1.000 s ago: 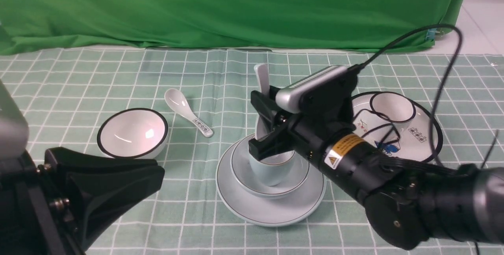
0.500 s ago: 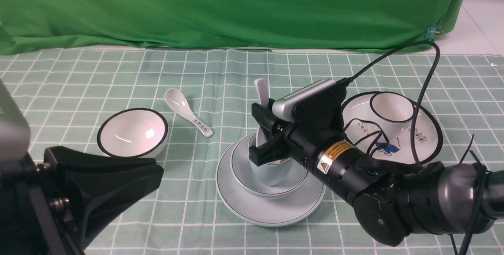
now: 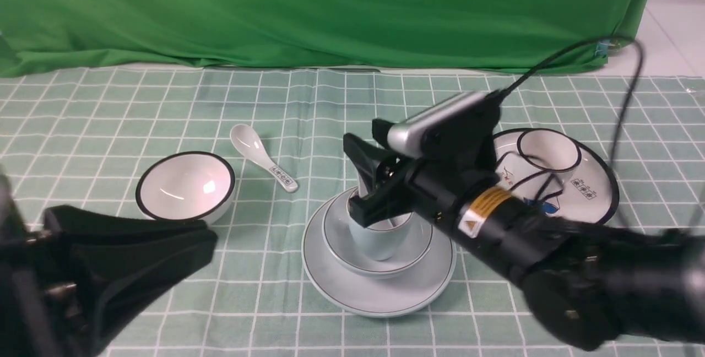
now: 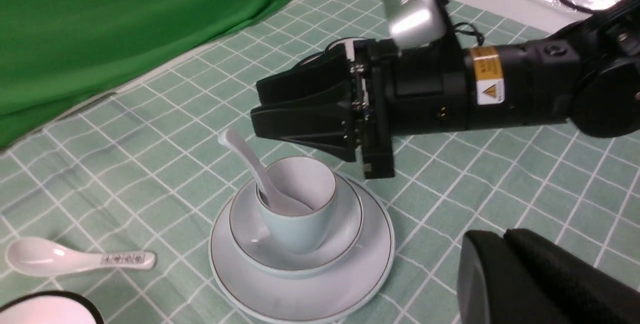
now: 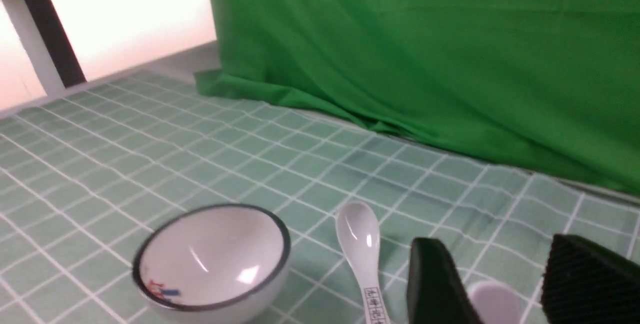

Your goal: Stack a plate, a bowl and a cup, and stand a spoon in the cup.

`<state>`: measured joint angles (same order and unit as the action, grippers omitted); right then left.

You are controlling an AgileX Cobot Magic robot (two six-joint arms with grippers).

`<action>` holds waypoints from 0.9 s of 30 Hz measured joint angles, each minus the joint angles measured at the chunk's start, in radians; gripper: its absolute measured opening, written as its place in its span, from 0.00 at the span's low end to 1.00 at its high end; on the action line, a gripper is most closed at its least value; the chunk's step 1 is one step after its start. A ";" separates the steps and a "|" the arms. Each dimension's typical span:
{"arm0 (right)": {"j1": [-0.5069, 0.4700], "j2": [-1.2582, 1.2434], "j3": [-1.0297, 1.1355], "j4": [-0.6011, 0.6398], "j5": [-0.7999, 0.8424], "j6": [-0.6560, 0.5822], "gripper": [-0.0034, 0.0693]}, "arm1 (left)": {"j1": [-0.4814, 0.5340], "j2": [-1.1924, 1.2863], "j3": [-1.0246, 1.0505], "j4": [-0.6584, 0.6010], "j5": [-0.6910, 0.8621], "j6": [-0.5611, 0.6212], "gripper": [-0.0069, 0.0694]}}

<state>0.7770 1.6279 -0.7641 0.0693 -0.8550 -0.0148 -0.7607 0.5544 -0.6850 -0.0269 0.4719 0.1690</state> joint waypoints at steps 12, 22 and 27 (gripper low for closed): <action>0.048 -0.629 0.004 -0.001 1.138 0.007 0.27 | 0.000 -0.336 0.467 -0.008 -0.590 0.002 0.10; 0.048 -0.803 0.011 0.000 1.364 0.008 0.07 | 0.000 -0.336 0.685 -0.008 -0.705 0.001 0.10; 0.048 -0.811 0.011 0.001 1.364 0.008 0.07 | 0.000 -0.338 0.691 -0.008 -0.616 -0.002 0.10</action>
<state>0.8253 0.8173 -0.7530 0.0703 0.5094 -0.0065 -0.7607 0.2168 0.0064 -0.0347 -0.1445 0.1673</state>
